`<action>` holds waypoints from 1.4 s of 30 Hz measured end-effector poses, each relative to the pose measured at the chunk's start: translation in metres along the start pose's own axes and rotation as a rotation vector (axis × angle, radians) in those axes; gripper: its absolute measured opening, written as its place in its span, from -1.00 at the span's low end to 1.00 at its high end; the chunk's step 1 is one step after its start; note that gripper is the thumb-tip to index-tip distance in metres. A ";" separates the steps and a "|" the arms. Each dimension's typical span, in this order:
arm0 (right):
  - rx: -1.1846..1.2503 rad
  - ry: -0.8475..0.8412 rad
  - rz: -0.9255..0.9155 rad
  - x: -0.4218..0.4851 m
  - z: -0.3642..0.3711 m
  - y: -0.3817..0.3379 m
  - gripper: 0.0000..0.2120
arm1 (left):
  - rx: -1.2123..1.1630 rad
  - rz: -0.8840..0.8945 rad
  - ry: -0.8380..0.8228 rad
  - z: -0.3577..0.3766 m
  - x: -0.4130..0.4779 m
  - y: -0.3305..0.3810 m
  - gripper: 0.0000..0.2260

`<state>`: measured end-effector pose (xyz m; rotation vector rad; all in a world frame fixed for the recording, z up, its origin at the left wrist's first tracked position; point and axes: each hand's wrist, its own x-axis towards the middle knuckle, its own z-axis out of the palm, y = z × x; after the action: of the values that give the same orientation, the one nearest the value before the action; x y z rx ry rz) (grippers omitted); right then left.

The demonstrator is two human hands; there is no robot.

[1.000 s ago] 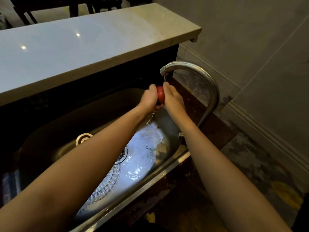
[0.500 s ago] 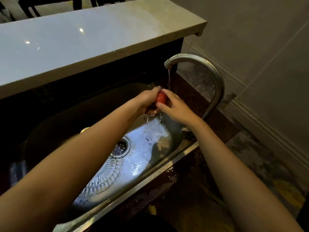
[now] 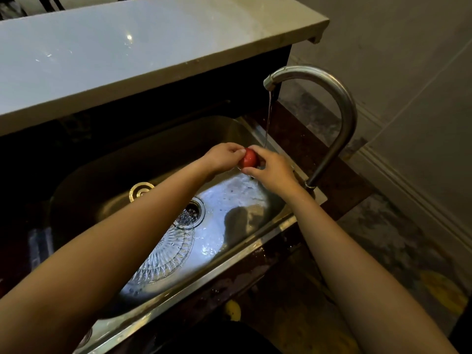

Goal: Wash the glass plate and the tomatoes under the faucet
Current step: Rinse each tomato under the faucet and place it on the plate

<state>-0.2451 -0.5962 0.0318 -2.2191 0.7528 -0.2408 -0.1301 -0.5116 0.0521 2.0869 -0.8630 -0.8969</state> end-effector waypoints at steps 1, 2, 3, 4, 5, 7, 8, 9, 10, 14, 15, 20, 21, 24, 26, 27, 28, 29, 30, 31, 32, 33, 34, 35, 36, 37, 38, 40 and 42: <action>0.000 0.002 -0.001 -0.001 0.002 0.000 -0.46 | 0.002 0.004 0.011 0.000 -0.002 -0.003 -0.69; 0.004 0.001 -0.005 -0.001 0.004 0.000 -0.45 | 0.004 0.007 0.021 -0.001 -0.003 -0.006 -0.69; 0.012 -0.003 -0.011 -0.002 0.007 -0.001 -0.45 | 0.008 0.010 0.031 -0.002 -0.004 -0.010 -0.69; 0.015 -0.010 -0.017 -0.001 0.010 -0.002 -0.45 | 0.013 0.012 0.041 -0.004 -0.005 -0.013 -0.70; 0.010 -0.018 -0.025 -0.001 0.013 -0.004 -0.44 | 0.019 0.010 0.053 -0.005 -0.006 -0.017 -0.70; 0.001 -0.036 -0.040 0.001 0.020 -0.010 -0.44 | 0.025 -0.006 0.086 -0.010 -0.009 -0.026 -0.71; 0.011 -0.053 -0.047 0.003 0.024 -0.013 -0.44 | 0.020 -0.019 0.107 -0.013 -0.011 -0.031 -0.71; 0.020 -0.079 -0.056 0.005 0.029 -0.017 -0.44 | 0.013 -0.037 0.131 -0.017 -0.013 -0.038 -0.71; 0.020 -0.110 -0.067 0.008 0.036 -0.023 -0.45 | 0.014 -0.055 0.157 -0.021 -0.017 -0.044 -0.71; 0.023 -0.264 -0.123 0.017 0.074 -0.050 -0.51 | 0.111 -0.165 0.285 -0.043 -0.039 -0.076 -0.72; 0.039 -0.300 -0.134 0.018 0.086 -0.058 -0.50 | 0.135 -0.196 0.318 -0.051 -0.047 -0.085 -0.72; 0.052 -0.477 -0.178 0.021 0.160 -0.090 -0.45 | 0.286 -0.306 0.489 -0.082 -0.125 -0.148 -0.61; 0.029 -0.520 -0.160 0.021 0.174 -0.092 -0.45 | 0.350 -0.319 0.556 -0.085 -0.148 -0.162 -0.58; -0.006 -0.602 -0.094 0.021 0.217 -0.085 -0.47 | 0.517 -0.353 0.652 -0.085 -0.213 -0.198 -0.52; -0.084 -0.592 -0.050 0.017 0.244 -0.072 -0.54 | 0.586 -0.382 0.627 -0.076 -0.245 -0.220 -0.54; -0.134 -0.579 -0.027 0.013 0.256 -0.064 -0.55 | 0.620 -0.395 0.600 -0.069 -0.257 -0.228 -0.57; -0.177 -0.568 -0.009 0.008 0.267 -0.056 -0.54 | 0.651 -0.410 0.564 -0.063 -0.267 -0.235 -0.56; -0.212 -0.564 -0.002 0.003 0.275 -0.049 -0.51 | 0.688 -0.422 0.517 -0.058 -0.274 -0.242 -0.52; -0.245 -0.564 -0.012 -0.002 0.283 -0.043 -0.48 | 0.736 -0.433 0.477 -0.054 -0.278 -0.249 -0.50; -0.277 -0.567 -0.031 -0.005 0.288 -0.038 -0.48 | 0.781 -0.439 0.454 -0.052 -0.282 -0.255 -0.48; -0.302 -0.572 -0.047 -0.007 0.293 -0.033 -0.50 | 0.803 -0.445 0.442 -0.051 -0.284 -0.261 -0.45; -0.319 -0.583 -0.059 -0.009 0.296 -0.030 -0.54 | 0.804 -0.449 0.437 -0.050 -0.285 -0.266 -0.42; -0.329 -0.596 -0.074 -0.009 0.298 -0.027 -0.58 | 0.795 -0.450 0.436 -0.050 -0.286 -0.270 -0.40; -0.338 -0.607 -0.091 -0.009 0.299 -0.025 -0.63 | 0.791 -0.444 0.442 -0.049 -0.286 -0.272 -0.40; -0.351 -0.618 -0.106 -0.008 0.300 -0.023 -0.67 | 0.792 -0.433 0.449 -0.048 -0.286 -0.274 -0.41; -0.369 -0.630 -0.117 -0.008 0.301 -0.021 -0.67 | 0.795 -0.418 0.455 -0.047 -0.285 -0.276 -0.43; -0.387 -0.642 -0.123 -0.008 0.301 -0.019 -0.64 | 0.797 -0.406 0.459 -0.047 -0.285 -0.277 -0.44; -0.420 -0.669 -0.125 -0.007 0.299 -0.017 -0.56 | 0.800 -0.401 0.462 -0.047 -0.286 -0.277 -0.44; -0.468 -0.696 -0.136 -0.004 0.297 -0.021 -0.46 | 0.795 -0.409 0.458 -0.048 -0.287 -0.277 -0.43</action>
<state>-0.1234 -0.4014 -0.1572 -2.5426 0.2833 0.6810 -0.1652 -0.1245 -0.0487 3.0695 -0.5932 -0.2125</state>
